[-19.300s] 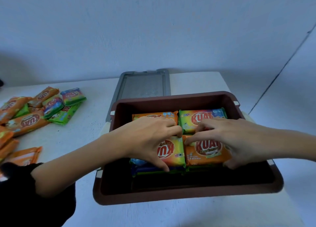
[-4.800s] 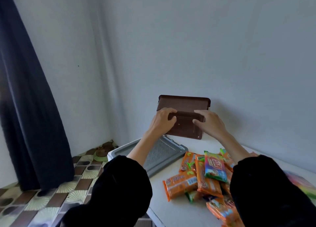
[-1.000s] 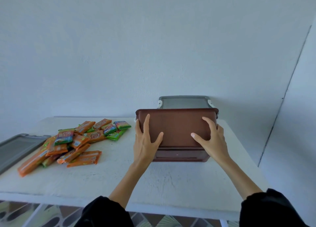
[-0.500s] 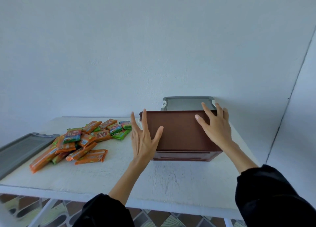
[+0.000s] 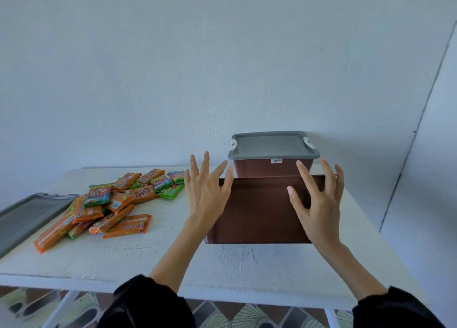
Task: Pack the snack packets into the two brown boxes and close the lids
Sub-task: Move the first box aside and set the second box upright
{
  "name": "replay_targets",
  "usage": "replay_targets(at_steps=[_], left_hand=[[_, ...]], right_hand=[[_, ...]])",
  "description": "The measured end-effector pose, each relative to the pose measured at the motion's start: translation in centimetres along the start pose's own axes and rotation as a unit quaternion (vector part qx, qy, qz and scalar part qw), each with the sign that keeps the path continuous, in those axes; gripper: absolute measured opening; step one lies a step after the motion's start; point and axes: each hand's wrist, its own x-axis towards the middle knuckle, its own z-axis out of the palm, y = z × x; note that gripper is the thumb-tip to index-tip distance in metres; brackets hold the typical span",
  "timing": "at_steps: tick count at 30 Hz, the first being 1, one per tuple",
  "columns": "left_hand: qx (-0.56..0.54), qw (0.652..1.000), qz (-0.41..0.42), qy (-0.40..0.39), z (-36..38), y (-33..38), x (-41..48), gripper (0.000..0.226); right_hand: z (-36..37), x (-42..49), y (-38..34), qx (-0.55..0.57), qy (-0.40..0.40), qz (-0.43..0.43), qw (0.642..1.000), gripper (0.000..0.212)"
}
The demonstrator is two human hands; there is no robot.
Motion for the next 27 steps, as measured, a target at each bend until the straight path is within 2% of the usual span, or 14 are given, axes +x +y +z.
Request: replay_targets(at_steps=[2,4,7,14,18,21,25,27], left_hand=[[-0.008,0.996,0.045,0.077,0.4,-0.6,-1.9,0.051],[-0.01,0.99,0.076,0.123,1.1,-1.4,-3.6,0.044],[-0.037,0.99,0.063,0.124,2.2,-2.3,-5.0,0.041],[-0.033,0.996,0.064,0.056,5.2,-4.4,-7.0,0.042],[-0.062,0.996,0.04,0.05,4.6,-4.4,-6.1,0.045],[-0.068,0.997,0.014,0.014,3.7,-4.2,-4.4,0.053],[0.021,0.995,-0.009,-0.095,3.1,-4.5,-0.4,0.054],[0.062,0.985,-0.021,-0.162,3.4,-4.5,1.2,0.059]], right_hand=[[-0.1,-1.4,0.1,0.009,0.028,-0.011,1.0,0.047],[-0.1,-3.0,0.0,0.026,0.047,-0.017,0.998,0.046],[0.6,-4.8,0.2,0.035,0.039,-0.012,0.999,0.049],[2.6,-7.1,1.7,0.044,-0.043,0.023,0.998,0.053],[2.3,-6.5,2.3,-0.013,-0.049,0.016,0.999,0.053],[1.8,-4.8,2.1,-0.015,-0.031,0.021,0.999,0.053],[1.4,-0.7,1.6,-0.024,-0.028,0.039,0.999,0.049],[1.6,1.8,1.5,-0.057,-0.081,0.043,0.994,0.046]])
